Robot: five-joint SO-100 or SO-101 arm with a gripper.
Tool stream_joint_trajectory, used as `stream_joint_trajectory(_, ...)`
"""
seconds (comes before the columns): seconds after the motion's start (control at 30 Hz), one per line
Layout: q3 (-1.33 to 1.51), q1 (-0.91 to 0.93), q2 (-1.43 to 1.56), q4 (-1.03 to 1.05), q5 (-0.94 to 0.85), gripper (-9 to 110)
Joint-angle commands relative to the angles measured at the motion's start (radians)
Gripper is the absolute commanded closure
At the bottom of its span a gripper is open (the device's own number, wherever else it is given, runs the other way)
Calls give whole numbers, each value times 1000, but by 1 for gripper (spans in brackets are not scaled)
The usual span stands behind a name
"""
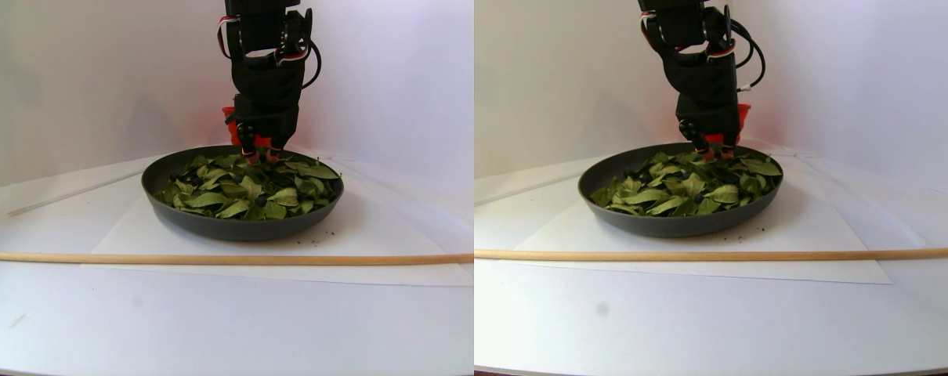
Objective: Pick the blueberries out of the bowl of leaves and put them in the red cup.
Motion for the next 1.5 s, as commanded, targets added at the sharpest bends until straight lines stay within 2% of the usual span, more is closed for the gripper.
stream_joint_trajectory(0.0,-2,-2,135,9,-9,93)
stream_joint_trajectory(1.47,44,-29,420,109,-52,93)
